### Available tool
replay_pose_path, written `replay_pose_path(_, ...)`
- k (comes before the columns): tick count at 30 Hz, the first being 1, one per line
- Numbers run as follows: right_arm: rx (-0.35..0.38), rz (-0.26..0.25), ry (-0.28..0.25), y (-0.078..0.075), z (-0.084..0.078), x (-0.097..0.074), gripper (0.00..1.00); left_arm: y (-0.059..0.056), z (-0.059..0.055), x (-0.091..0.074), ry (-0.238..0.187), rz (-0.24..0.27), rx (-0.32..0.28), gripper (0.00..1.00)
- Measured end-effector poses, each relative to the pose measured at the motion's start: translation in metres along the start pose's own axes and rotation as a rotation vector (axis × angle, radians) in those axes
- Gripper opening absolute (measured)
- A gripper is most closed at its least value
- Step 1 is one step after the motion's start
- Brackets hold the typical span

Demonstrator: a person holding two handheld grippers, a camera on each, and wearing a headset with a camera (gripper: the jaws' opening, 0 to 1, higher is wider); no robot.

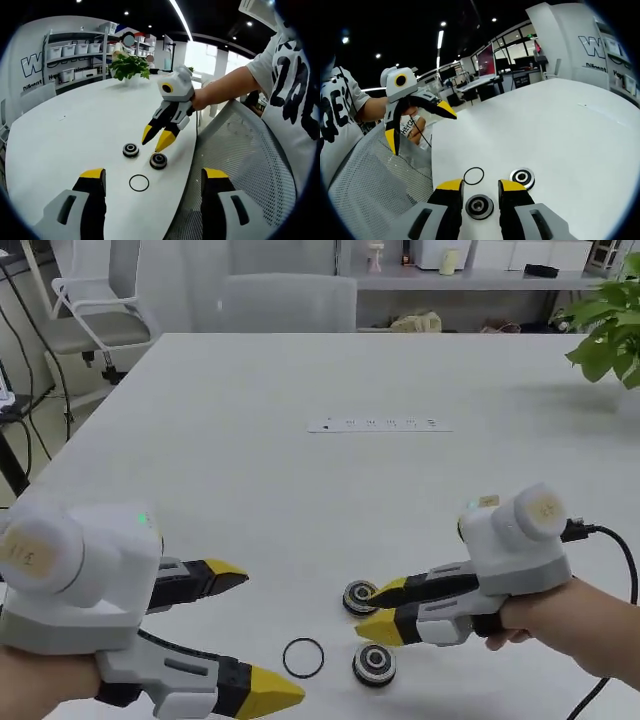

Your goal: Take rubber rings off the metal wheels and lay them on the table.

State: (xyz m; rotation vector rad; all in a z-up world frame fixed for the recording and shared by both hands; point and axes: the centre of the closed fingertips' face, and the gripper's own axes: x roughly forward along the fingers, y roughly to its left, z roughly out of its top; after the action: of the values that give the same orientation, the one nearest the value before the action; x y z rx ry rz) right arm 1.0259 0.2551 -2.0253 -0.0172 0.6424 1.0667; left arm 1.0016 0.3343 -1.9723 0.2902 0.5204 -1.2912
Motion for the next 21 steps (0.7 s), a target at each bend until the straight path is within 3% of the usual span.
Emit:
replay_pose_path(12,0.02,-0.034,-0.006,-0.01,-0.009,-0.02,0.28,0.003,0.006,0.013,0.005,-0.023,0.015,0.74)
replay_pose_path(21,0.016,-0.039,0.016,-0.01,-0.02,-0.024,0.3,0.004,0.004,0.024,0.028,-0.044,0.03,0.74)
